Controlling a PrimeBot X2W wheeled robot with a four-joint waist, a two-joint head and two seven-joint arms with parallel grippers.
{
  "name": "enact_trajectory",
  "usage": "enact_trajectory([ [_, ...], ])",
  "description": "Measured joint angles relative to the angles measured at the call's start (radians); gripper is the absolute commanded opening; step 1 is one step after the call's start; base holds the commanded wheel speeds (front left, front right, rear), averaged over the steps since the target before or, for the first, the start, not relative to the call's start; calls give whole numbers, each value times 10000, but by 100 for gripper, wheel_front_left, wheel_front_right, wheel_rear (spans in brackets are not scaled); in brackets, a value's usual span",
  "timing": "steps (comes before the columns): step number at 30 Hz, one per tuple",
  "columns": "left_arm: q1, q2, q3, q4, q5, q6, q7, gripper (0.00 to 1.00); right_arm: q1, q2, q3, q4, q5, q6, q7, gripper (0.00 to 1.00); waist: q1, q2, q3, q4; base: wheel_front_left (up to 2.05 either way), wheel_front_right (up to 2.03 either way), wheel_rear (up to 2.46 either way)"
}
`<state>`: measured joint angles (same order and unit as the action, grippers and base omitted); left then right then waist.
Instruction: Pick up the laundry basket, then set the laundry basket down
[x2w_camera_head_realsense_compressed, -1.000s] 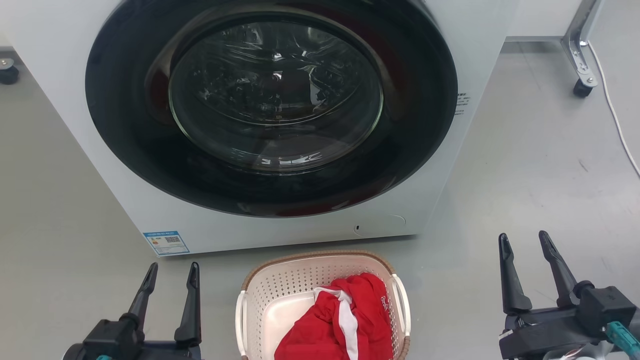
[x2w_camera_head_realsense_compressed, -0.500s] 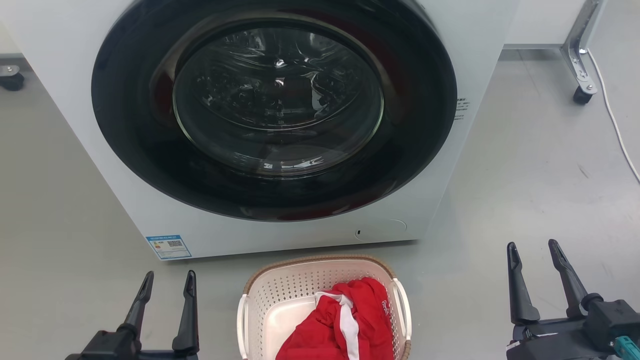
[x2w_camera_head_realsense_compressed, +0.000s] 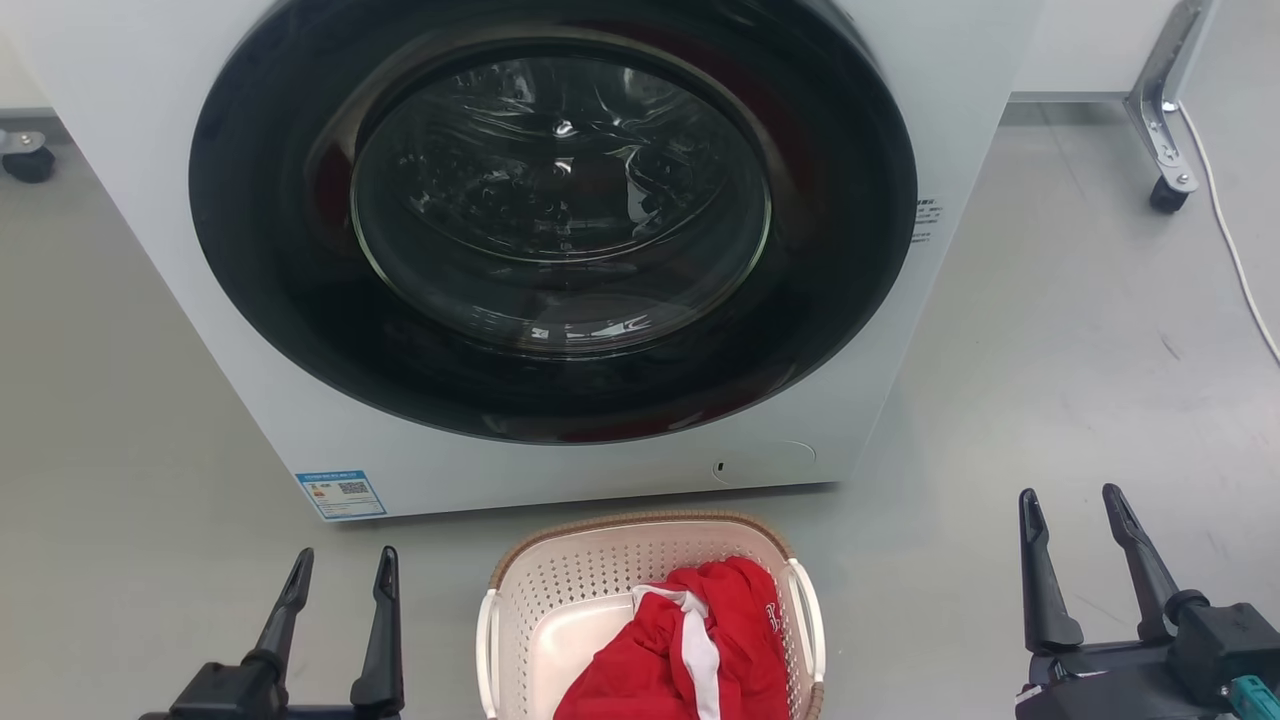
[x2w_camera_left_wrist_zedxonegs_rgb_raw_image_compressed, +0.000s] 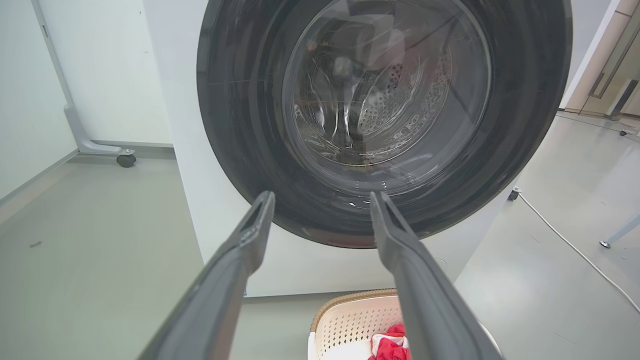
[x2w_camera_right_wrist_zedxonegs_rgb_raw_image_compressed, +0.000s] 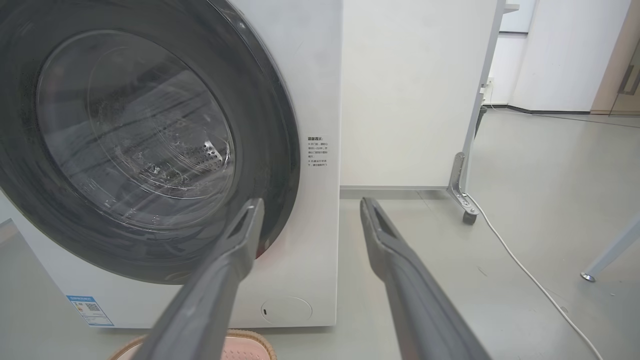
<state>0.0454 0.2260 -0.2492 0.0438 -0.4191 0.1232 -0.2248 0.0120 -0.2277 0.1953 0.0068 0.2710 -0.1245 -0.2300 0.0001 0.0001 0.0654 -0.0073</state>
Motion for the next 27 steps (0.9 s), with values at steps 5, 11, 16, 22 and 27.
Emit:
enact_trajectory([
  [5,0,-46,35,-56,86,2,90,100,10,65,-82,-58,-33,0,84,100,0,0,-4,22,0,0,0],
  [11,60,-146,-25,169,81,0,132,0,81,178,-69,188,-88,2,146,0,0,0,16,42,0,0,0],
  [16,146,-236,27,303,-59,-69,211,0,205,295,-94,345,2,33,178,0,0,0,14,43,0,0,0],
  [22,140,-328,226,410,-665,-188,393,0,181,382,-309,497,669,190,362,0,0,-1,-38,45,0,0,0],
  [27,132,-408,418,512,-1402,-282,577,0,170,458,-481,625,1473,295,546,0,0,0,-71,47,0,0,0],
])
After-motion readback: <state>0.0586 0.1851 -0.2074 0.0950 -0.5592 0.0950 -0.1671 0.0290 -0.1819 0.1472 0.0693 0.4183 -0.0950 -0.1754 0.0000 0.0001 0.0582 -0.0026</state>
